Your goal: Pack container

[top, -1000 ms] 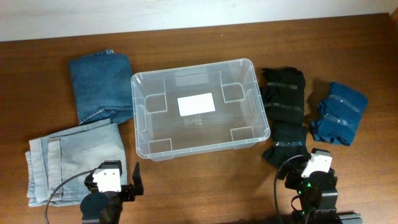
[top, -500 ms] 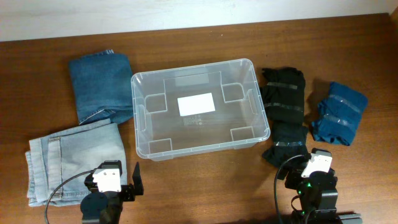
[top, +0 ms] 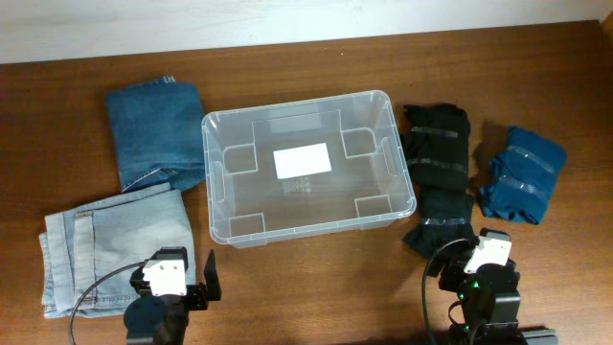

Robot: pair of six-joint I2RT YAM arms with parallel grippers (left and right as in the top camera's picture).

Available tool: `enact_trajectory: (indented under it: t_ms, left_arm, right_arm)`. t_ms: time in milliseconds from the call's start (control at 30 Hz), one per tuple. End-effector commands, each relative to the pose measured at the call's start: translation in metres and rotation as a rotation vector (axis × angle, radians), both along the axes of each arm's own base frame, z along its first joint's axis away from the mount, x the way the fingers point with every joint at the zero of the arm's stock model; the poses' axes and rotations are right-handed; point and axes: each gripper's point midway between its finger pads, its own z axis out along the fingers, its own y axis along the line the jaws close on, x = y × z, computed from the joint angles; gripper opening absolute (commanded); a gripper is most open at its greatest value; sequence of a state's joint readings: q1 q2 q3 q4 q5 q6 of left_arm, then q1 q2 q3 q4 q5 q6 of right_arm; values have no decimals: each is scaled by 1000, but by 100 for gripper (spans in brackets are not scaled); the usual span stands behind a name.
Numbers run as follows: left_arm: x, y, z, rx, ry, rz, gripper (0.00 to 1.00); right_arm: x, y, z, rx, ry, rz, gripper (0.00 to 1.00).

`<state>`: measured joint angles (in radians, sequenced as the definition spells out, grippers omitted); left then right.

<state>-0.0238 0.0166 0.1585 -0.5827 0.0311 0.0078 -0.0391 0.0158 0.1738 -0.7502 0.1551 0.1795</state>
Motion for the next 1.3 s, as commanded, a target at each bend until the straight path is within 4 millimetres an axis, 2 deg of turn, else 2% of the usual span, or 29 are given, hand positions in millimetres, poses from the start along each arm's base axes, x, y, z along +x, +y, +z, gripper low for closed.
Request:
enact_trajectory:
  t_ms: [0,333,467,567,633,700,733,900,1067,1167,1267]
  left_arm:
    - [0,-2,0,8,-6,-19,99]
    - [0,-2,0,8,-6,-19,99]
    - [6,-6,15,-2,-73,-39,100]
    - [7,-11,19,-13,-91,-65,99]
    - [10,-20,32,-47,-145,-110,100]
    - [10,-41,55,-93,-224,-223,99]
    - [10,-45,65,-102,-260,-245,99]
    - [11,-37,86,-106,-286,-195,99]
    - [21,-18,113,-179,-178,-45,99]
    - [39,-19,141,-179,-112,-42,99]
    - [63,-33,174,-209,-73,-114,99]
  right_arm:
    - [0,1,-1,-7,-2,8,98]
    - [0,1,-1,-7,-2,8,98]
    - [0,1,-1,-7,-2,8,98]
    - [0,1,-1,-7,-2,8,99]
    - [0,1,-1,-7,-2,8,98]
    - [0,1,-1,-7,-2,8,98]
    - [0,1,-1,-7,-2,8,99]
    - [0,1,-1,-7,-2,8,98]
    - [0,1,-1,-7,-2,8,98]
    - [0,1,-1,-7,-2,8,98]
    - [0,1,-1,-7,-2,8,98]
